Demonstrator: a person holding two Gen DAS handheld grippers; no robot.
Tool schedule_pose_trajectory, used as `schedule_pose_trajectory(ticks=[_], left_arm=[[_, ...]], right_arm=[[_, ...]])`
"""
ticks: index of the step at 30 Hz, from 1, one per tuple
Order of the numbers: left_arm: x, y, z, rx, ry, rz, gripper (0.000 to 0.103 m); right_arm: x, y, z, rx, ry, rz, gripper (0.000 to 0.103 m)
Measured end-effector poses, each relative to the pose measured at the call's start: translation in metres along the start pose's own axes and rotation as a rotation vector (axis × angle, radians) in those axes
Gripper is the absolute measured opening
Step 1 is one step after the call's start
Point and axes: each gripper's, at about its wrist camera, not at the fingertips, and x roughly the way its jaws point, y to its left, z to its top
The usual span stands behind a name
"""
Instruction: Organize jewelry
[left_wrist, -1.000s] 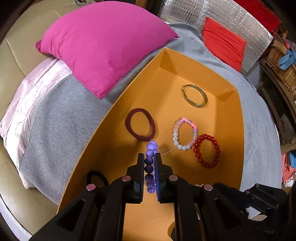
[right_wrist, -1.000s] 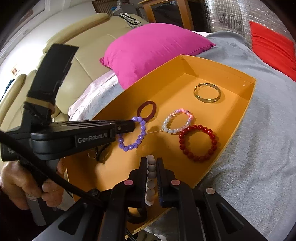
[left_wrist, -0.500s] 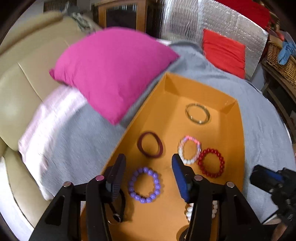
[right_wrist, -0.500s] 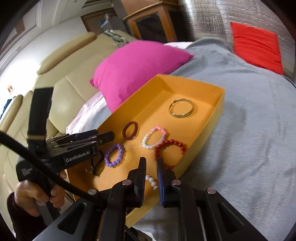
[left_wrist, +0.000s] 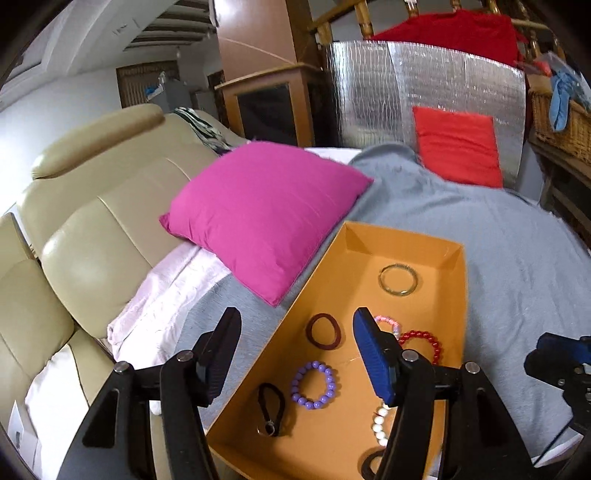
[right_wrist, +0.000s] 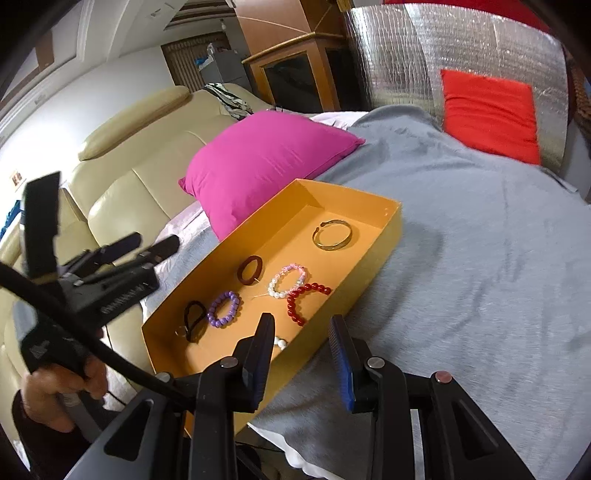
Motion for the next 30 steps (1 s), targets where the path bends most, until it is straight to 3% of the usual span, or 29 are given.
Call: schedule_pose_trajectory(ticks=[6, 9, 16, 18, 20, 21, 26, 30], left_arm=[[-0.041, -0.005, 0.005, 0.018, -0.044, 0.033, 0.066], [-0.067, -0.009, 0.008, 0.031, -0.083, 0.057, 0.08], [-0.123, -0.015, 0.011, 0.034, -0.131, 0.061, 0.08], [-0.142, -0.017, 0.011, 0.027, -0.145, 0.091, 0.091], [-0.16, -0.019, 0.009, 0.029, -0.179, 0.139, 0.098], [-0.17, -0.019, 0.007, 0.033, -0.201, 0.153, 0.098], [-0.211, -0.017, 0.005, 0.012, -0.215, 0.123, 0.098], [-0.236, -0.017, 0.002, 0.017, -0.228, 0.141, 0.098]], right_arm=[[-0.026, -0.002, -0.005, 0.005, -0.029, -0.009, 0.033], [-0.041, 0.0, -0.008, 0.004, -0.045, -0.015, 0.033], [-0.086, 0.011, -0.018, -0.026, -0.094, -0.037, 0.033], [-0.101, 0.016, -0.022, -0.034, -0.108, -0.038, 0.038], [-0.12, 0.021, -0.028, -0.048, -0.132, -0.049, 0.057], [-0.127, 0.023, -0.03, -0.056, -0.148, -0.056, 0.059], [-0.172, 0.038, -0.046, -0.1, -0.211, -0.074, 0.06], [-0.206, 0.046, -0.056, -0.121, -0.255, -0.077, 0.06]])
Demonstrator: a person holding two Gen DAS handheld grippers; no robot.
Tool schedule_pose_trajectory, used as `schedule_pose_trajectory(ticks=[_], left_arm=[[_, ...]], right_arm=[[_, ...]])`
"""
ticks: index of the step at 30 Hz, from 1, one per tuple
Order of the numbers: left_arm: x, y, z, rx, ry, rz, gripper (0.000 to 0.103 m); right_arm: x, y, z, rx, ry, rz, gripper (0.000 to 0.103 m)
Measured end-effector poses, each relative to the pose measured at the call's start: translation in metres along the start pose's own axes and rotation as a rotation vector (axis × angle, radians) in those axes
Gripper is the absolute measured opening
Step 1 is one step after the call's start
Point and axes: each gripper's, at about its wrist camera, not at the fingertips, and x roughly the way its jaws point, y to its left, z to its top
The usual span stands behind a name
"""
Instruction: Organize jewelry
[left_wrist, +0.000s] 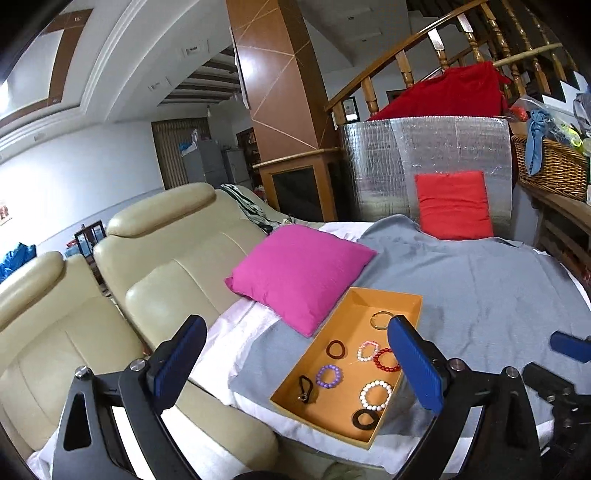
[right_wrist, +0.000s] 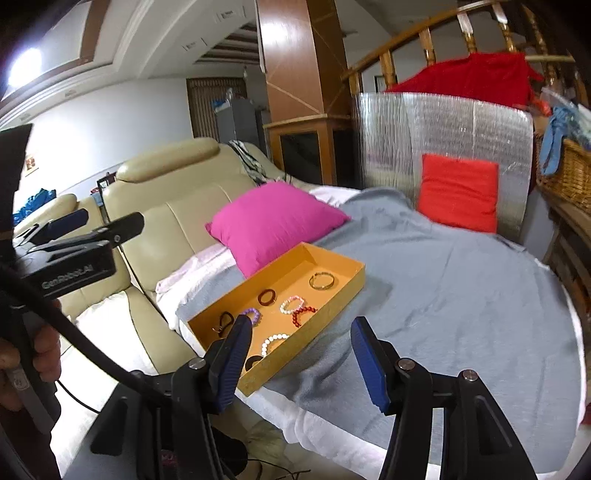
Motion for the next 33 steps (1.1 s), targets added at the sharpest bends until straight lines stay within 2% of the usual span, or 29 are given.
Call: schedule_pose_trajectory(ticks=[6, 11, 16, 33], left_arm=[[-0.036, -0.003, 0.004, 0.032, -0.059, 0.029, 0.098], [-0.054, -0.005, 0.01, 0.037, -0.105, 0.033, 0.098], [-0.059, -0.001, 0.012, 0.023, -0.119, 0.02, 0.098], [-0.081, 0.019, 0.015, -0.055, -0.159, 0.056, 0.098]], right_arm=[[-0.057, 0.01, 0.003, -0.039, -0.102, -0.016, 0.065], [-0.083, 0.019, 0.004, -0.067, -0.139, -0.012, 0.066], [-0.09, 0.027, 0.006, -0.085, -0.144, -0.029, 0.067], [-0.106, 0.037, 0.015, -0.087, -0.131, -0.067, 0.067]])
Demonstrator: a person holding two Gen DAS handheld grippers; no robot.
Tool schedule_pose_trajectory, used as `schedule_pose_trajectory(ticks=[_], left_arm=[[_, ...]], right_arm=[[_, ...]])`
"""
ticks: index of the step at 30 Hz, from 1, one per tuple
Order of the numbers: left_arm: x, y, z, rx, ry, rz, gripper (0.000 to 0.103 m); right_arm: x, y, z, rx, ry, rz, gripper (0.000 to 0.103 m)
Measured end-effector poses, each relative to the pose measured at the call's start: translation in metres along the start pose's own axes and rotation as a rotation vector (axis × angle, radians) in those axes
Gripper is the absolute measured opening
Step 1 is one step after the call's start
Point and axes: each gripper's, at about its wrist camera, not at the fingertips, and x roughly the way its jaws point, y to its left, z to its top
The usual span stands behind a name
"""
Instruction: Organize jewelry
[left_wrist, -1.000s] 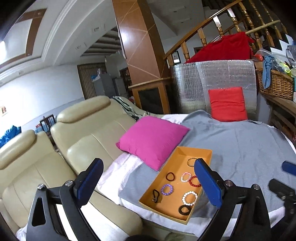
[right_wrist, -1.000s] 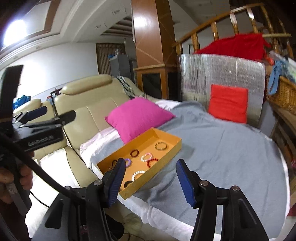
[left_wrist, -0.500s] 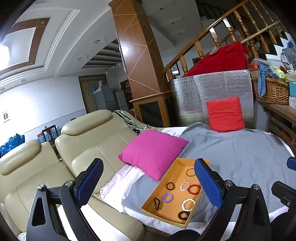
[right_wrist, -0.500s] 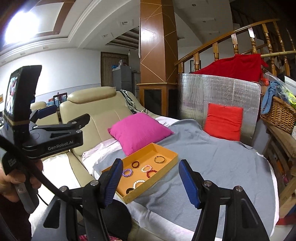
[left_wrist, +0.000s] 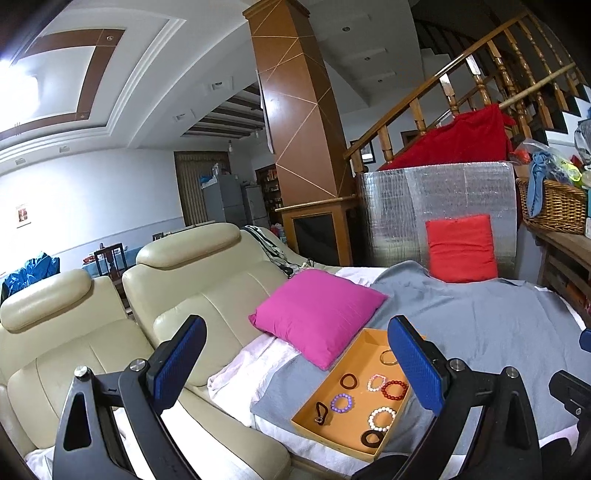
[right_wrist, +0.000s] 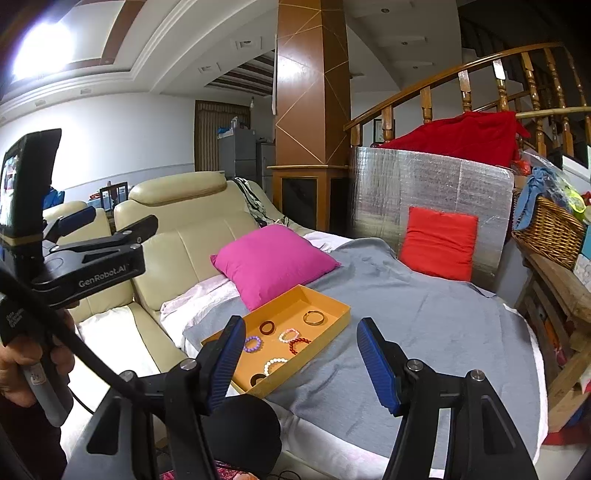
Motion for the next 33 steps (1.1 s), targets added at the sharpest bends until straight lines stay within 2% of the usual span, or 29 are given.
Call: schedule_pose_trajectory(ticks=[13, 29, 33], left_arm=[[0.01, -0.01, -0.008, 0.082, 0.03, -0.026, 0.099], [0.047, 0.003, -0.032, 0.035, 0.118, -0.05, 0.099], [0.052, 0.008, -0.038, 0.028, 0.134, -0.037, 0.099]], right_arm=[[0.03, -0.004, -0.002, 0.092, 0.065, 0.033, 0.069], [0.065, 0.012, -0.007, 0.076, 0.118, 0.04, 0.069], [0.07, 0.016, -0.009, 0.081, 0.127, 0.05, 0.069]])
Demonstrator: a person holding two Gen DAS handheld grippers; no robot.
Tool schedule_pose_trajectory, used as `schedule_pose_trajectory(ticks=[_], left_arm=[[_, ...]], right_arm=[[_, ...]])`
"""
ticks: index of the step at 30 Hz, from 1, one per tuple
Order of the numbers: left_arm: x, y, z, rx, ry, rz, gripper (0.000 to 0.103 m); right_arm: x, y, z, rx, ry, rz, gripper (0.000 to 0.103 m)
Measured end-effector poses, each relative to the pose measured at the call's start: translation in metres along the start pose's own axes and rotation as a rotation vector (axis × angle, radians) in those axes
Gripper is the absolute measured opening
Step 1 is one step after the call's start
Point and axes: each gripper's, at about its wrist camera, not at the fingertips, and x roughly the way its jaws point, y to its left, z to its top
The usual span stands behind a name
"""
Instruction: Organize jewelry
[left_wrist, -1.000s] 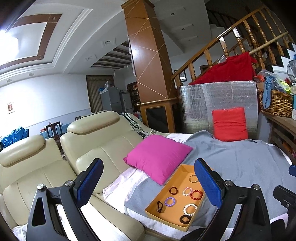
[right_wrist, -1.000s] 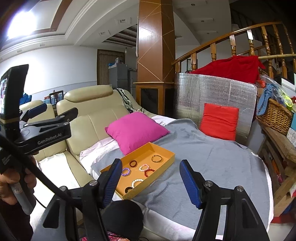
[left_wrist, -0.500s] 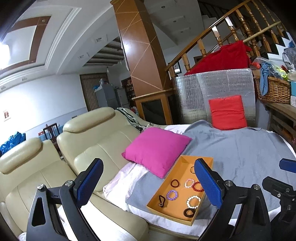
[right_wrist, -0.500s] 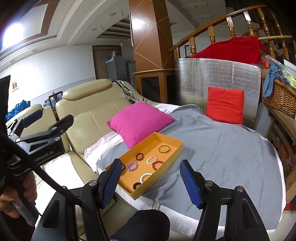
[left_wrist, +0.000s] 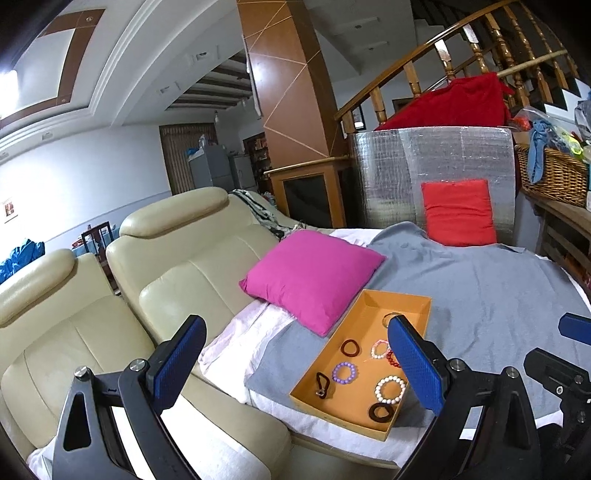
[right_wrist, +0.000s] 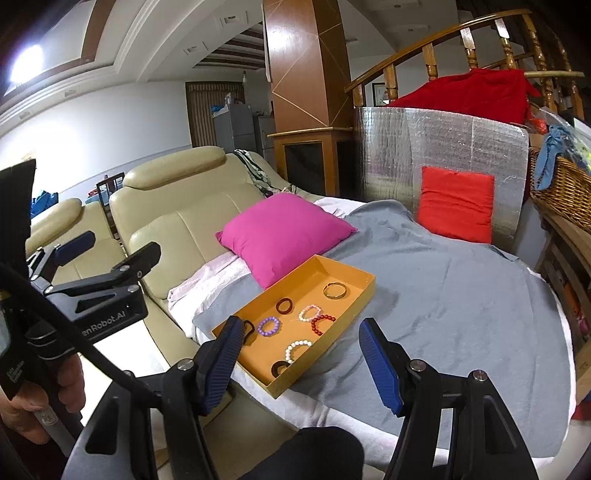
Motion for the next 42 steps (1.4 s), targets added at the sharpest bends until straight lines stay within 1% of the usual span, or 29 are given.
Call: schedule_pose_trajectory(ticks=[3, 6, 14, 30, 42], left_arm=[[0.0, 0.002, -0.003, -0.005, 0.003, 0.007, 0.099], [-0.001, 0.0, -0.005, 0.013, -0.002, 0.013, 0.099], [0.004, -0.006, -0.008, 0.041, 0.008, 0.002, 0.099], [0.02, -0.001, -0.019, 0.035, 0.031, -0.009, 0.099], [0.034, 0.013, -0.028, 0.013, 0.06, -0.019, 0.099]], right_arm=[[0.001, 0.004, -0.002, -0.008, 0.001, 0.0, 0.069], [0.0, 0.003, -0.004, -0.005, -0.008, 0.003, 0.069], [0.004, 0.002, -0.008, 0.003, 0.004, 0.008, 0.069], [0.021, 0.01, -0.012, -0.007, 0.032, 0.004, 0.069], [0.035, 0.021, -0.01, -0.031, 0.048, 0.0, 0.069]])
